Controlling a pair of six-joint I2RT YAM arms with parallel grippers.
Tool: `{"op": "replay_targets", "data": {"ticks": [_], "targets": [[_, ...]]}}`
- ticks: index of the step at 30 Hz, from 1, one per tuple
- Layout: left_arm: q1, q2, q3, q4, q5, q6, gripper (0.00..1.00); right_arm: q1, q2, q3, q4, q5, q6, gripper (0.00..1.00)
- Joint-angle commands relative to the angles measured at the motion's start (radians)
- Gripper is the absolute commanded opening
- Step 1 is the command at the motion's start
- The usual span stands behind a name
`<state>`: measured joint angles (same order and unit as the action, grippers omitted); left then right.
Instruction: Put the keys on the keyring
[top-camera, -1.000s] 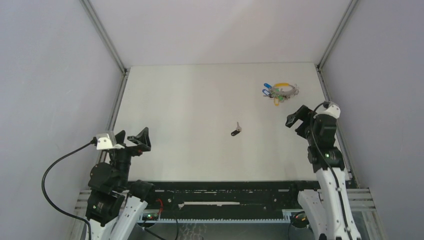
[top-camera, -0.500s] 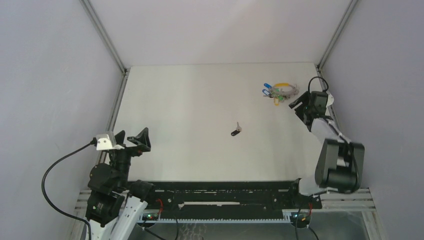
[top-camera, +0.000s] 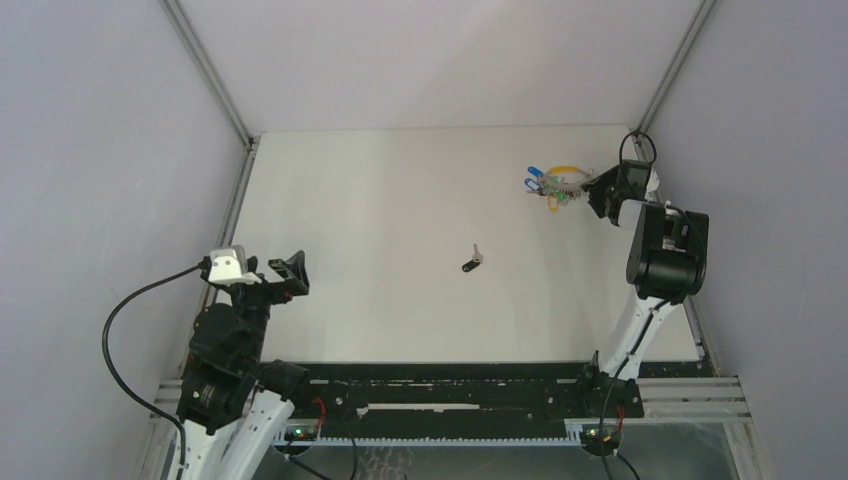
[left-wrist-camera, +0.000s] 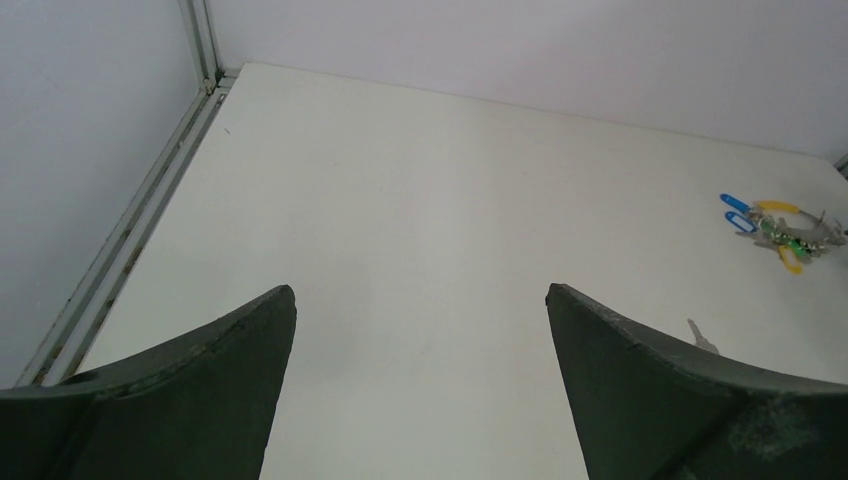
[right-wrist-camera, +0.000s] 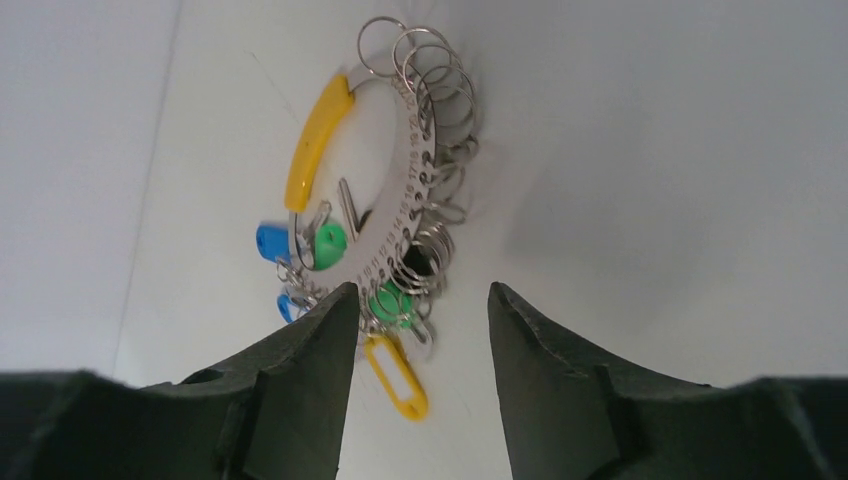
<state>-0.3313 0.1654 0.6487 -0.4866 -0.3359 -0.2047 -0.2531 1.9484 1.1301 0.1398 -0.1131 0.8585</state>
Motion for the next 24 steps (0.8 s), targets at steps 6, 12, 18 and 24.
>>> {"op": "replay_targets", "data": {"ticks": [6,12,18,24], "targets": [[0.025,0.057,-0.009,0.045,0.023,0.027,1.00,-0.002,0.138,0.136,0.048,-0.055,0.123,0.48],[0.029,0.059,-0.009,0.048,0.028,0.027,1.00,0.001,0.200,0.172,0.040,-0.054,0.187,0.45],[0.032,0.062,-0.009,0.049,0.031,0.027,1.00,0.000,0.269,0.208,0.043,-0.082,0.255,0.38],[0.034,0.063,-0.009,0.048,0.034,0.029,1.00,0.018,0.307,0.290,-0.027,-0.129,0.219,0.19]]}}
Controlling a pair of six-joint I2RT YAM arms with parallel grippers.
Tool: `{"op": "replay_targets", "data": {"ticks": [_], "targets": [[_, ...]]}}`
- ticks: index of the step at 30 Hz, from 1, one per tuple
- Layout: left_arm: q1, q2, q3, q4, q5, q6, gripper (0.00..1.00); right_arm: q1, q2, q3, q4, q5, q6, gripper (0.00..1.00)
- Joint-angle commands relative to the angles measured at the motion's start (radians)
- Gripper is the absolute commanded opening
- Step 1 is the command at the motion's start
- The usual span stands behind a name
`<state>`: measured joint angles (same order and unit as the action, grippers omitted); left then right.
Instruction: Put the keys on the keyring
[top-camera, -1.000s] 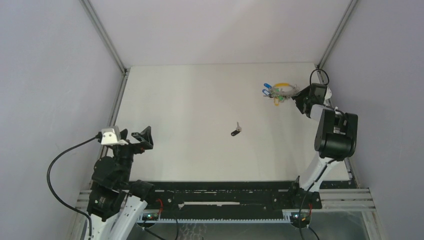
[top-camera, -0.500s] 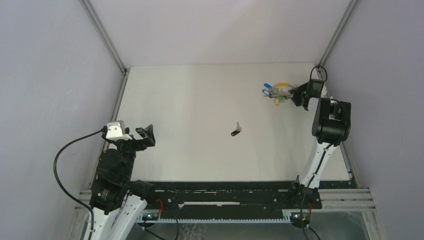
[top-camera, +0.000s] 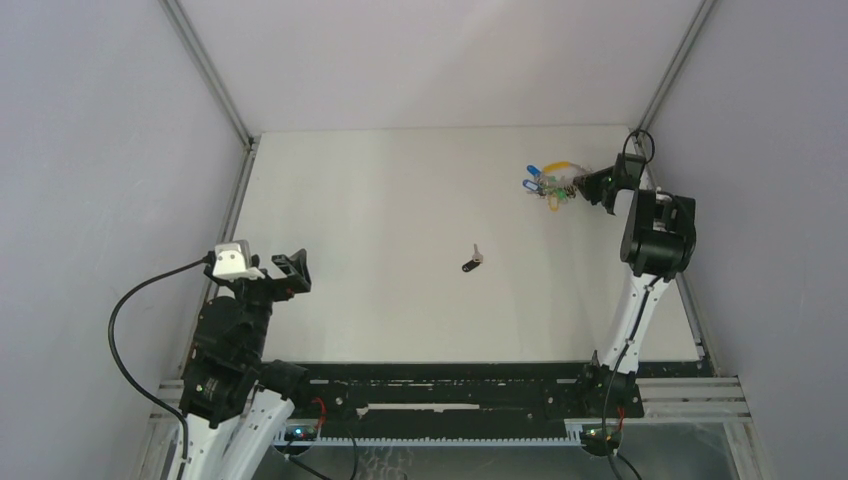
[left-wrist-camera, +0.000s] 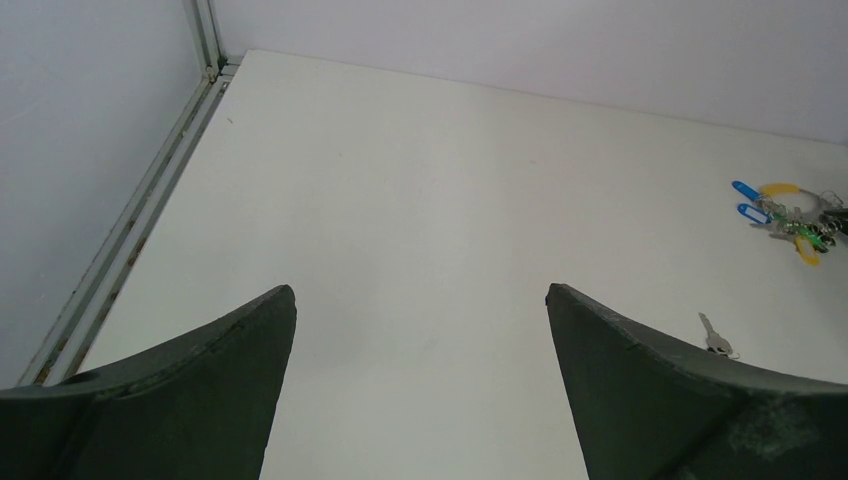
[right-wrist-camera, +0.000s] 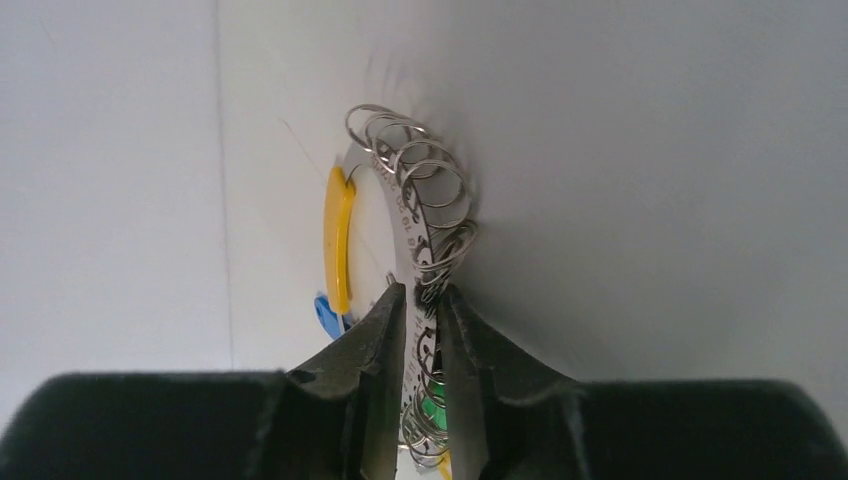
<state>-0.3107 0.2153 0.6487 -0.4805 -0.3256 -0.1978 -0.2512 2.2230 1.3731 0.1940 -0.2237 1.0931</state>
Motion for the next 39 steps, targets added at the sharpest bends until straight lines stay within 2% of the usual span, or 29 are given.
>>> {"op": "replay_targets", "data": {"ticks": [1,7,18,28,39], "targets": [[0.014,0.012,-0.008,0.042,0.025,0.022,1.00,0.020,0.036,0.052,-0.082,-0.026,-0.020,0.15],[0.015,0.003,-0.009,0.042,0.029,0.023,1.00,0.048,0.044,0.055,0.008,-0.121,-0.020,0.00],[0.015,-0.027,-0.014,0.037,0.034,0.021,1.00,0.190,0.006,-0.008,0.269,-0.328,0.038,0.00],[0.015,-0.031,-0.006,0.021,0.069,0.000,1.00,0.360,-0.112,-0.136,0.443,-0.372,0.070,0.00],[0.015,0.088,0.025,0.017,0.251,-0.166,1.00,0.553,-0.311,-0.320,0.568,-0.397,0.067,0.00]]}}
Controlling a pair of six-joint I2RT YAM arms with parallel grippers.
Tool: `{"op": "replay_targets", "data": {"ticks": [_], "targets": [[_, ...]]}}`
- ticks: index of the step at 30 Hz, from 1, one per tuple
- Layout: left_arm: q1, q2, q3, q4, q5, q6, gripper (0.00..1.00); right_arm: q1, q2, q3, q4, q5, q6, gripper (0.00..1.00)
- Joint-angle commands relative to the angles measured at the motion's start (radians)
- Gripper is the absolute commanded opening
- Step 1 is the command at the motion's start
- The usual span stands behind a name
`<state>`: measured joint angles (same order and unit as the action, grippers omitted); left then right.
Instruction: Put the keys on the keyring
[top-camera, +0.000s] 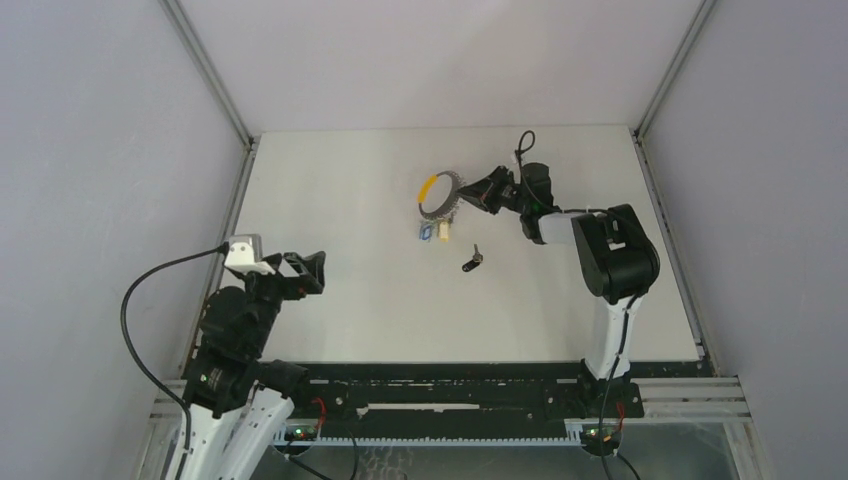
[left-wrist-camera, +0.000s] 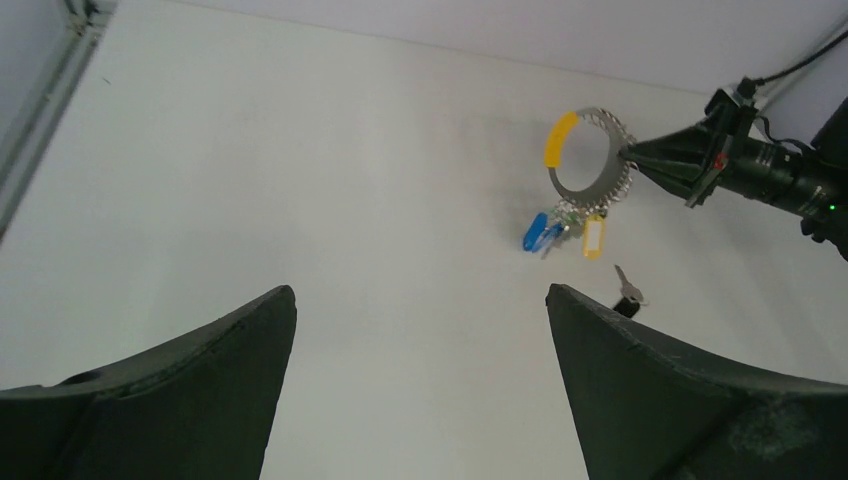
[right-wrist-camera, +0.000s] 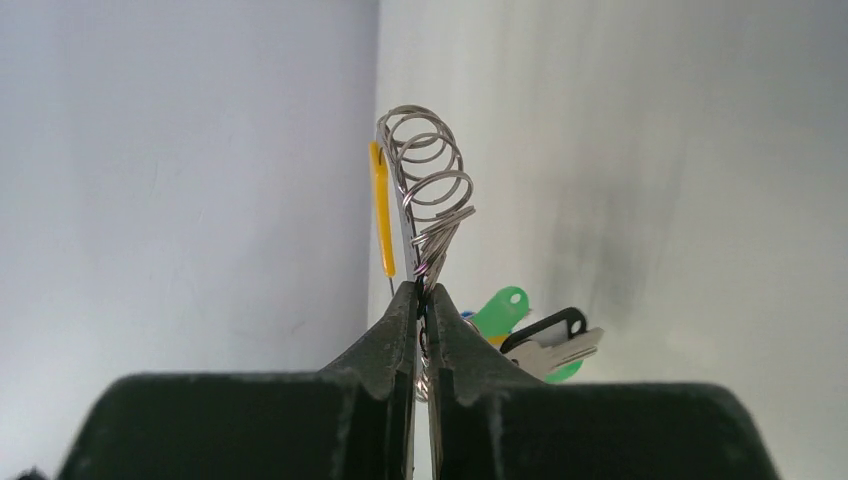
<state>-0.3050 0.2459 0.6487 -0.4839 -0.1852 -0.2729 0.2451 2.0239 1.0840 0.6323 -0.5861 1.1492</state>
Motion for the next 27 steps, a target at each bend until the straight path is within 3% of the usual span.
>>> {"op": "replay_targets", "data": {"ticks": [1,17,27], "targets": [[0.009,0.074,0.023,0.034,0.136,-0.109,1.00,0.077,-0.130,-0.043,0.140,-0.041,0.009,0.00],[0.009,0.322,-0.080,0.360,0.377,-0.328,0.99,0.227,-0.386,-0.265,0.270,-0.128,0.001,0.00],[0.007,0.490,-0.142,0.654,0.574,-0.408,0.83,0.269,-0.434,-0.299,0.299,-0.189,-0.022,0.00]]}}
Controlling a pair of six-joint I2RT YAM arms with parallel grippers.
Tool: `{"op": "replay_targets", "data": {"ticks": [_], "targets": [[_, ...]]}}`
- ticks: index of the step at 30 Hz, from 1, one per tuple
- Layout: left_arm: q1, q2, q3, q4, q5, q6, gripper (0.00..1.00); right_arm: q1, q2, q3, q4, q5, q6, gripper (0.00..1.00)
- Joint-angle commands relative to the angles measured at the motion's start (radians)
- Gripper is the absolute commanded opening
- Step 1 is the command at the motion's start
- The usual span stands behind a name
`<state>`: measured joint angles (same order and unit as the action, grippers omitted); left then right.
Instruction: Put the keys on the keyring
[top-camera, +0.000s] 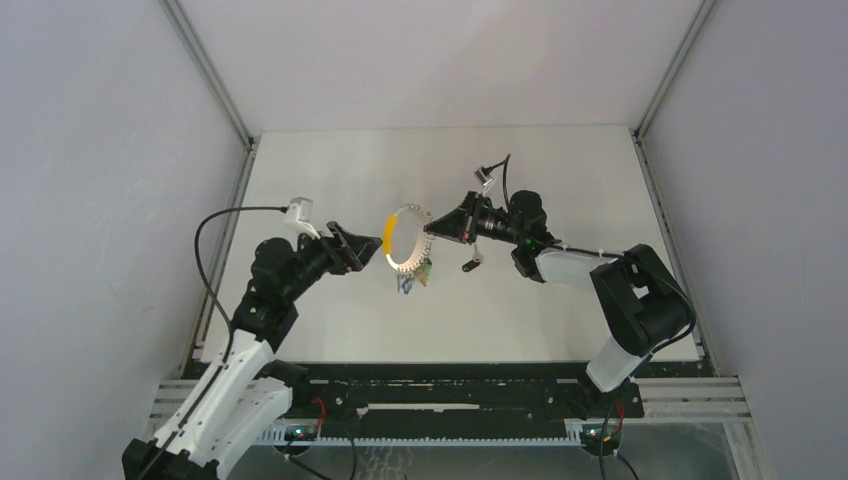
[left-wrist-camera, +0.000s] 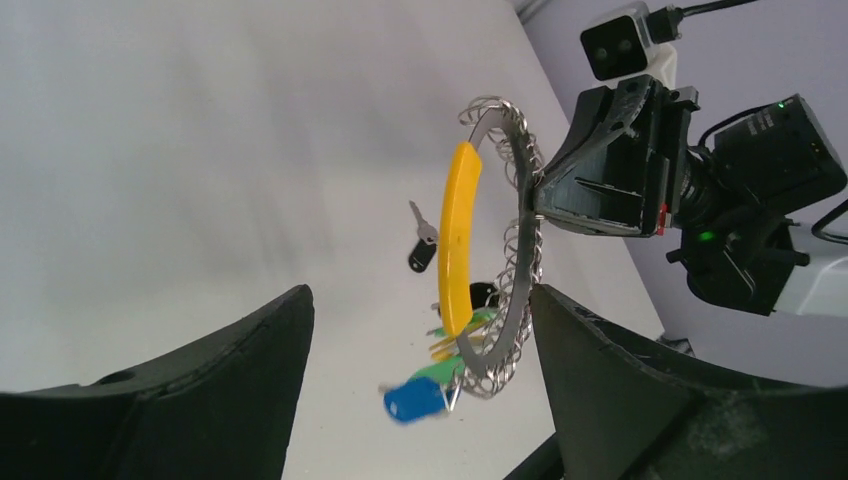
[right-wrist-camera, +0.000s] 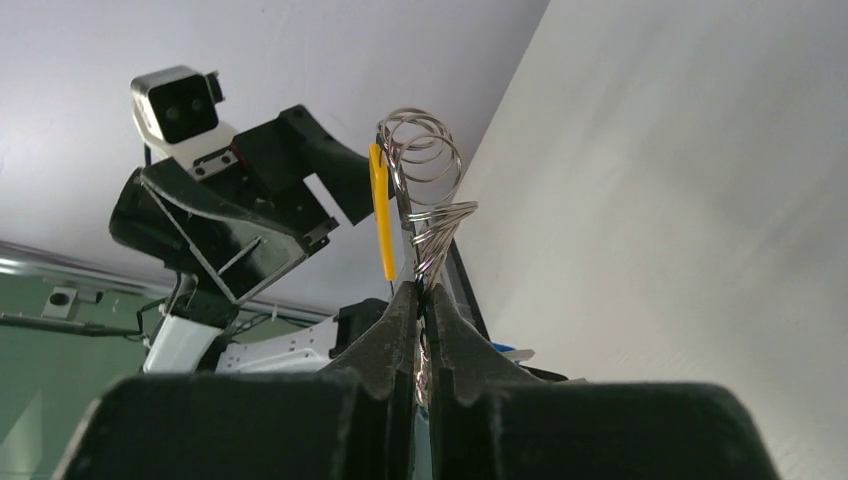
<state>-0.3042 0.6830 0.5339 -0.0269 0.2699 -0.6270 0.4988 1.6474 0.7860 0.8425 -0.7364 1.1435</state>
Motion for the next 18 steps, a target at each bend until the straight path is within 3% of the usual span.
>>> {"op": "replay_targets", "data": {"ticks": [1,15,18], "targets": [[0.005,0.067,-0.032,0.225,0.132,-0.071,0.81,0.017,-0.063,-0.002,0.085,-0.042,-0.024,0.00],[-0.067,0.231,-0.080,0.489,0.263,-0.130,0.46,0.016,-0.086,-0.002,0.070,-0.086,-0.090,0.00],[-0.080,0.235,-0.098,0.513,0.276,-0.141,0.44,0.012,-0.099,-0.005,0.068,-0.089,-0.097,0.00]]}}
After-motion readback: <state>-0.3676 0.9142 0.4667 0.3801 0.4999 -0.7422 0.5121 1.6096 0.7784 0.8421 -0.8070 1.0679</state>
